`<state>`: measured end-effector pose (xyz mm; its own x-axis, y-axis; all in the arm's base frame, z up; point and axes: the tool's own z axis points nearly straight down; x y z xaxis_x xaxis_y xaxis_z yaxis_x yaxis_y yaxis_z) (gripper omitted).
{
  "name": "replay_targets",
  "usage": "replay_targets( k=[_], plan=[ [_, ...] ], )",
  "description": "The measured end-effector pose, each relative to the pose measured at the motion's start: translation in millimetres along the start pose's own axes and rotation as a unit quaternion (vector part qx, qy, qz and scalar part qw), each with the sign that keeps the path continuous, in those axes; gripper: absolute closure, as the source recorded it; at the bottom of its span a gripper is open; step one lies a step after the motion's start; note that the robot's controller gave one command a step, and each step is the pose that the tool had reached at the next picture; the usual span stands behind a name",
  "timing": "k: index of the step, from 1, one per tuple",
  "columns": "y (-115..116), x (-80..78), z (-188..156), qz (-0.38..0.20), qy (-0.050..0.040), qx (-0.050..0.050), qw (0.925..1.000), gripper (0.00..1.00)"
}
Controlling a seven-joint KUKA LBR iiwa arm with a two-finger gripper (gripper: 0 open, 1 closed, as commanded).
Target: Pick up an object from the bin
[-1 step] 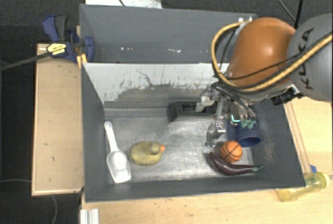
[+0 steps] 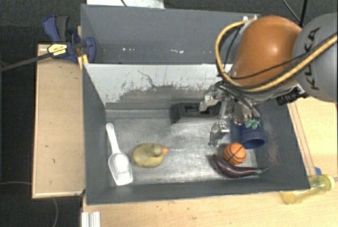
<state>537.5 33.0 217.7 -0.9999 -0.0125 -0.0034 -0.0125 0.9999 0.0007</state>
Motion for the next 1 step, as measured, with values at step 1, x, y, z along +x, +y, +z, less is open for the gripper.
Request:
replay_targets(
  k=[1],
  plan=[
    [38.7, -2.8, 37.1, -0.052, -0.0015, 0.0, 0.9987, 0.0]
  ],
)
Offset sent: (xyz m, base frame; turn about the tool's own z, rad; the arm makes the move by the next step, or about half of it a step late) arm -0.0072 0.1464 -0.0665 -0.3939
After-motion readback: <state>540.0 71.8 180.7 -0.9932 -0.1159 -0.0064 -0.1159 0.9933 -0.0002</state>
